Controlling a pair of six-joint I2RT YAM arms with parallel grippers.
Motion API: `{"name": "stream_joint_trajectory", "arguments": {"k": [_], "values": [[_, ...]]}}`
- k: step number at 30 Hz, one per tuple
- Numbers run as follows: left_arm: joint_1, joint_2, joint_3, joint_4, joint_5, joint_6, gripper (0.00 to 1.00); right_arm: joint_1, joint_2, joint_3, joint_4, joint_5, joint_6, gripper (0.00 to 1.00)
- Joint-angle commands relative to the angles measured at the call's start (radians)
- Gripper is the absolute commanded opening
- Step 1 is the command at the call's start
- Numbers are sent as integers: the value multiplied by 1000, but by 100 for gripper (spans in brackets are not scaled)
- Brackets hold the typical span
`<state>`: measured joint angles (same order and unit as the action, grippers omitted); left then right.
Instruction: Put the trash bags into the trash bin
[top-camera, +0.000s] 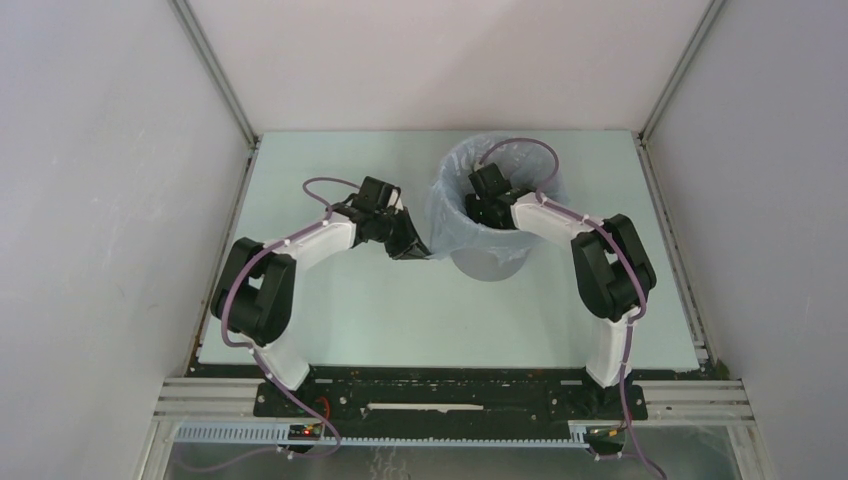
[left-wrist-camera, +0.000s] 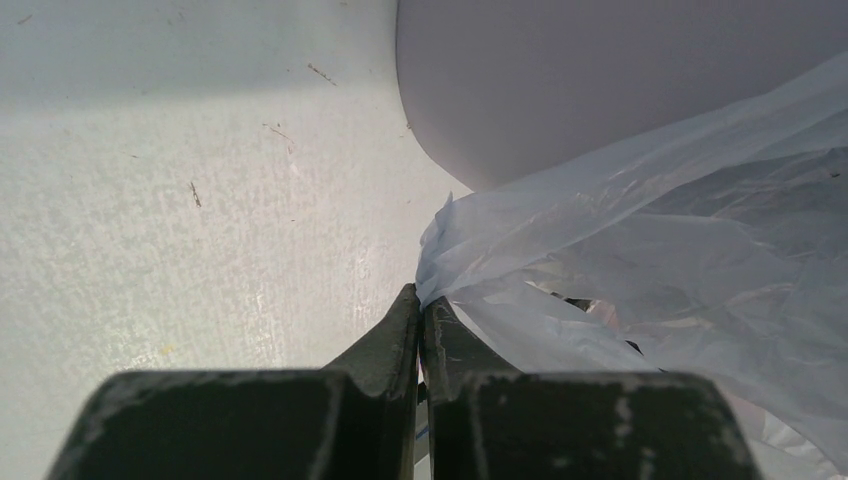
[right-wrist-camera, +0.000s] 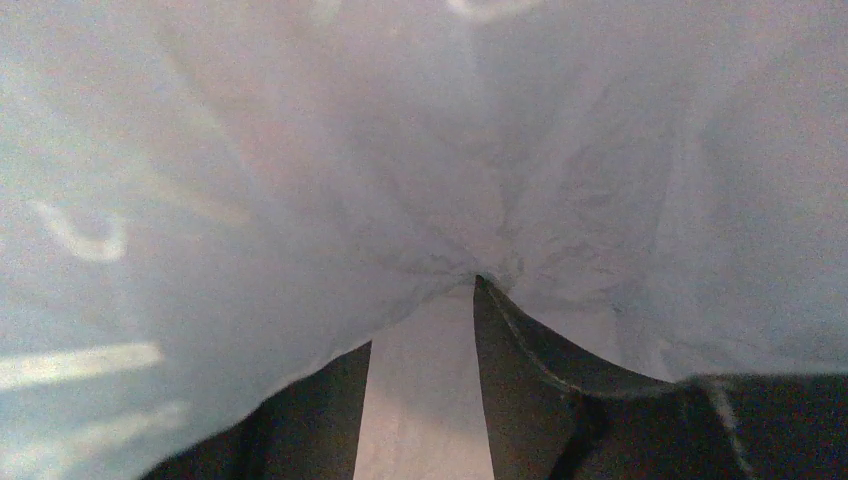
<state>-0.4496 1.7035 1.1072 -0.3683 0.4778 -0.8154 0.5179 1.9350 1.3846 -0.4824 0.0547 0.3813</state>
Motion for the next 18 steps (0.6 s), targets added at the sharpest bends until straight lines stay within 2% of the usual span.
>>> {"name": "stream_joint_trajectory", "arguments": {"k": [1, 10, 18], "values": [[-4, -3, 51, 0, 0, -6, 8, 2, 48, -24, 42, -5, 17, 52], [-4, -5, 55, -1, -8, 6, 10, -4, 4, -9, 8, -44, 12, 67], [-5, -13, 26, -1, -18, 27, 10, -12, -103, 133, -229, -110, 33, 72]]}}
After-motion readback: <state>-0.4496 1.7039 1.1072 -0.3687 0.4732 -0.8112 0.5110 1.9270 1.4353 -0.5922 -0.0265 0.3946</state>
